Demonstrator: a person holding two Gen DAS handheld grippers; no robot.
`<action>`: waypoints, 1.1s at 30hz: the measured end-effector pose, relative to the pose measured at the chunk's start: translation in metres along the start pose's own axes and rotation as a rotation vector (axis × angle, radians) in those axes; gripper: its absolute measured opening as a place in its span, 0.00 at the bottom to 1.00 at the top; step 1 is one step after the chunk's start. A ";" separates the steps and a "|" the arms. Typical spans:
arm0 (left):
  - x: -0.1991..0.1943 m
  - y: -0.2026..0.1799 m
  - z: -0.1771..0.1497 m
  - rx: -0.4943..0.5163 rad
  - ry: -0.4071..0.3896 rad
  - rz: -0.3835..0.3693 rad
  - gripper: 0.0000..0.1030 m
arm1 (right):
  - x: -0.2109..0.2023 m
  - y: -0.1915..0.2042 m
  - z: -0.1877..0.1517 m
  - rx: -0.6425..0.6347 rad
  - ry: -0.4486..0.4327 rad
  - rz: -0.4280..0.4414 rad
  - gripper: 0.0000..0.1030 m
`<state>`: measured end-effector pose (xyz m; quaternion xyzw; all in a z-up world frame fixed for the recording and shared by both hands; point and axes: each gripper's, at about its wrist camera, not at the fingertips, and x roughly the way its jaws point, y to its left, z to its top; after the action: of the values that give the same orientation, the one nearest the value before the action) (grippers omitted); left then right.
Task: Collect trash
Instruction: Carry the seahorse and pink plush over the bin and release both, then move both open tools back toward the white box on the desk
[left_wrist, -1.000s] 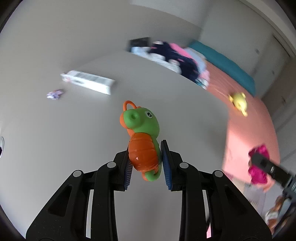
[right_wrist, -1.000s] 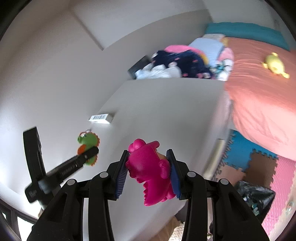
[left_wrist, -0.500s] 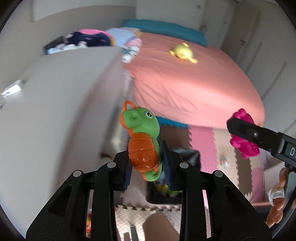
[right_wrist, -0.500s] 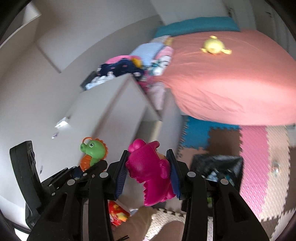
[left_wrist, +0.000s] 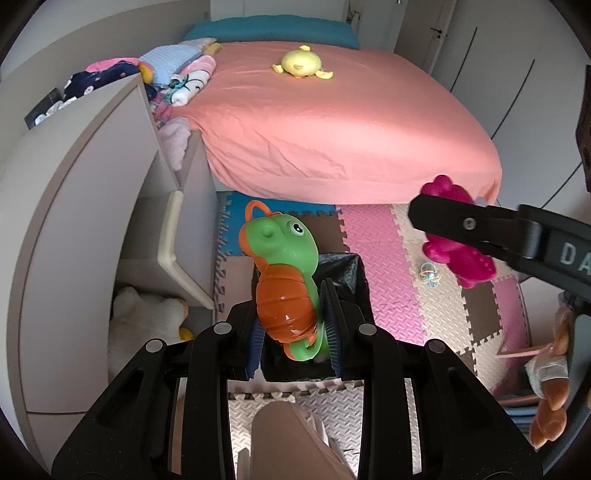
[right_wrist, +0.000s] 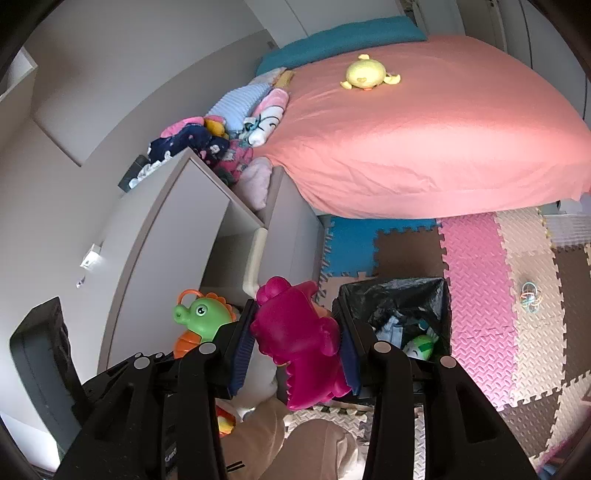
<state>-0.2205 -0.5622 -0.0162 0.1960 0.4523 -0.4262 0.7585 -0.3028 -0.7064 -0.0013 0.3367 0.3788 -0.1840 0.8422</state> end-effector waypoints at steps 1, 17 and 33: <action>0.001 -0.003 -0.001 0.004 0.001 -0.007 0.29 | 0.003 -0.002 0.000 0.002 0.014 -0.003 0.42; 0.007 -0.006 -0.001 0.026 0.004 0.007 0.94 | 0.015 -0.026 -0.001 0.114 0.014 -0.067 0.98; -0.023 0.062 0.007 -0.066 -0.048 0.039 0.94 | 0.034 0.045 0.015 -0.001 0.007 -0.017 0.98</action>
<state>-0.1716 -0.5212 0.0018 0.1697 0.4439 -0.4007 0.7833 -0.2477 -0.6875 -0.0004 0.3338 0.3846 -0.1900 0.8394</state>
